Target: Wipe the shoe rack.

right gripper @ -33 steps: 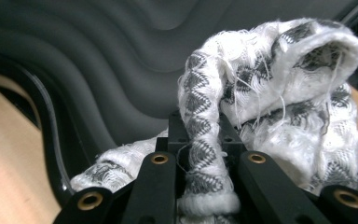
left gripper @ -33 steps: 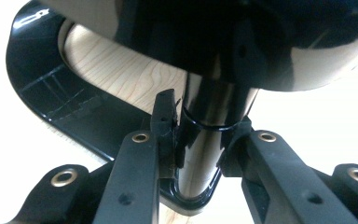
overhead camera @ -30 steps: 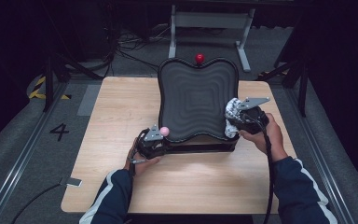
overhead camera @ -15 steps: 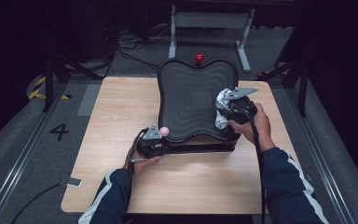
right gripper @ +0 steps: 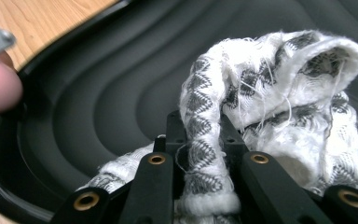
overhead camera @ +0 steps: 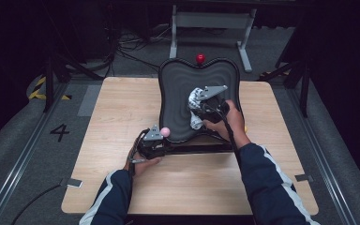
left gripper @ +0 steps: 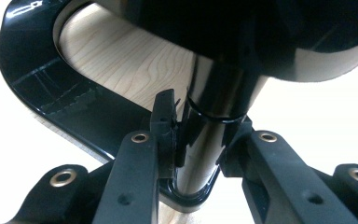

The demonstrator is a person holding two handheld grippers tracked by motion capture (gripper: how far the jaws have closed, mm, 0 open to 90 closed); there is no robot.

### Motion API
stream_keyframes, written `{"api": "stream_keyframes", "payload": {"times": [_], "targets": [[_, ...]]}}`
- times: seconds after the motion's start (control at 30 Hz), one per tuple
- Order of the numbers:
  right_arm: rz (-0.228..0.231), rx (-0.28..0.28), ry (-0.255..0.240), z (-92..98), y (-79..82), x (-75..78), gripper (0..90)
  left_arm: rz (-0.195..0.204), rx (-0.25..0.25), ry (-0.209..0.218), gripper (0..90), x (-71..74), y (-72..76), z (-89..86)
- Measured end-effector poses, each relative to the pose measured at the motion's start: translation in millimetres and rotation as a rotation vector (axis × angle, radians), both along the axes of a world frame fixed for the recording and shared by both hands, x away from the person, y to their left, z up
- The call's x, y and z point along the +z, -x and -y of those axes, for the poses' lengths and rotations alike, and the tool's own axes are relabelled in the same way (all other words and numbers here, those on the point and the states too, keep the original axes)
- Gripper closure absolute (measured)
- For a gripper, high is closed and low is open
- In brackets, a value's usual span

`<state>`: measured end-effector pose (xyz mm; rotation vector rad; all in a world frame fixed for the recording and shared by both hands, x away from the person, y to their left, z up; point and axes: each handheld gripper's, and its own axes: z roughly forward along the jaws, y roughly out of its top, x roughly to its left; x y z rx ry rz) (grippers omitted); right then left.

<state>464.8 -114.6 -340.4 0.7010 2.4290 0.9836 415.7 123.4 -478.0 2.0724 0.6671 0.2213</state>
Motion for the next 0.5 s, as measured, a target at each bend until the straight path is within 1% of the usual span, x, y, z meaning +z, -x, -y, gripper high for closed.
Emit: {"api": "stream_keyframes", "payload": {"times": [0.1, 0.23, 0.37, 0.5], "targets": [[-0.015, 0.018, -0.015, -10.3, -1.8, 0.3, 79.9, 0.004, 0.002, -0.005, 73.1, 0.1, 0.0, 0.0], [-0.008, 0.047, -0.021, -27.9, -2.0, -0.5, 79.8, 0.010, 0.006, -0.004, 73.1, -0.1, 0.6, 0.7], [0.007, 0.066, -0.012, -44.4, 0.0, -1.5, 79.8, 0.012, 0.004, -0.013, 73.1, 0.2, 0.7, 0.4], [0.027, 0.072, 0.009, -51.0, 0.0, -1.2, 79.9, 0.020, 0.001, -0.019, 73.1, 0.2, 0.6, 0.3]]}}
